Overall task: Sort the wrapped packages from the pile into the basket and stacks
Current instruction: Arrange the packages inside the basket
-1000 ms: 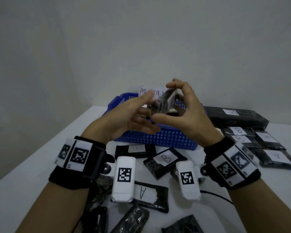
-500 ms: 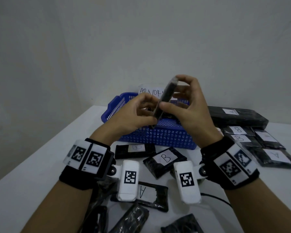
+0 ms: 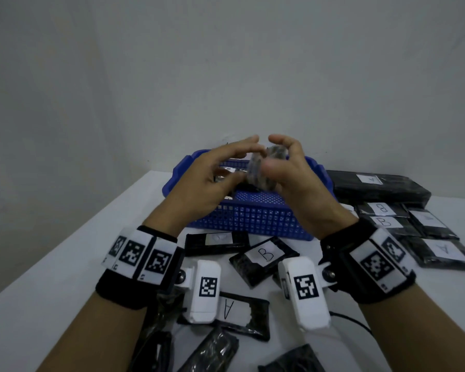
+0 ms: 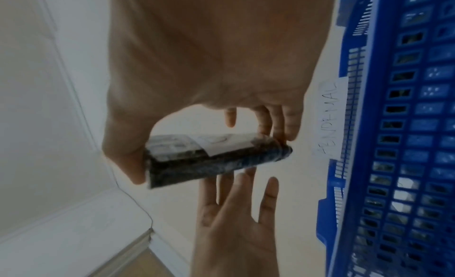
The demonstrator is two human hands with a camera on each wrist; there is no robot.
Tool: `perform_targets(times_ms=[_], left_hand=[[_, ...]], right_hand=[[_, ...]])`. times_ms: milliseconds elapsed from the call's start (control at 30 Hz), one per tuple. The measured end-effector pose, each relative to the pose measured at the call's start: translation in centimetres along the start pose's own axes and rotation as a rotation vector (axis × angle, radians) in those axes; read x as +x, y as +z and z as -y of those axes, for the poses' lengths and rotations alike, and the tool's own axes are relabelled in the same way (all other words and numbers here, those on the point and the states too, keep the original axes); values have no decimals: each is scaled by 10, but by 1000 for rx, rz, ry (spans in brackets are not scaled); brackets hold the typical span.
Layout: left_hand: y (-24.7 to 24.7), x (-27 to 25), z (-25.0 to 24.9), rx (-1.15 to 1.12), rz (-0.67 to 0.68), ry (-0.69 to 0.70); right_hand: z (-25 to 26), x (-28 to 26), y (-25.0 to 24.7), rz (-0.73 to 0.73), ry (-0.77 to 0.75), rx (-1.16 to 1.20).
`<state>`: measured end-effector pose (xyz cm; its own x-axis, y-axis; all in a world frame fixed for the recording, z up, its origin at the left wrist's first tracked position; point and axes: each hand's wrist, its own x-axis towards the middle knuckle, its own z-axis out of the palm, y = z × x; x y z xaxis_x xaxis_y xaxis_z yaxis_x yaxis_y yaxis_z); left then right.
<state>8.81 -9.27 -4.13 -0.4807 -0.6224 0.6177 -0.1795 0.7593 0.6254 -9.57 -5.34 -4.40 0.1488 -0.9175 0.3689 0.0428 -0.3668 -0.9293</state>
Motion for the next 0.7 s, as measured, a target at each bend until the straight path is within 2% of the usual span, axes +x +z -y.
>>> perform_targets(times_ms=[67,133,200,300,367,433,567,700], left_hand=[[2,2,-8,-83,-1,-109],[2,2,-16,-229,73,-298],[-1,1,-20,-363,152,-412],[-4,-2,-21,-408,137,-394],[-6,-3,-20,-395,139,-375],[-8,-4,-17,-357,165,-360],[-8,-5,-15,-265,207,-333],[-4,-5,-16,-230,194,-317]], right_hand=[[1,-3,0,-8,-100,-115],[2,-4,-1,-8,-204,-243],[1,-3,-2,-4,-269,-404],[-2,-2,-5,57,-263,-540],[-2,-2,-7,80,-196,-415],[-1,-1,-7,-17,-163,-293],[1,4,-7,-233,-228,-278],[1,3,-6,-330,-247,-225]])
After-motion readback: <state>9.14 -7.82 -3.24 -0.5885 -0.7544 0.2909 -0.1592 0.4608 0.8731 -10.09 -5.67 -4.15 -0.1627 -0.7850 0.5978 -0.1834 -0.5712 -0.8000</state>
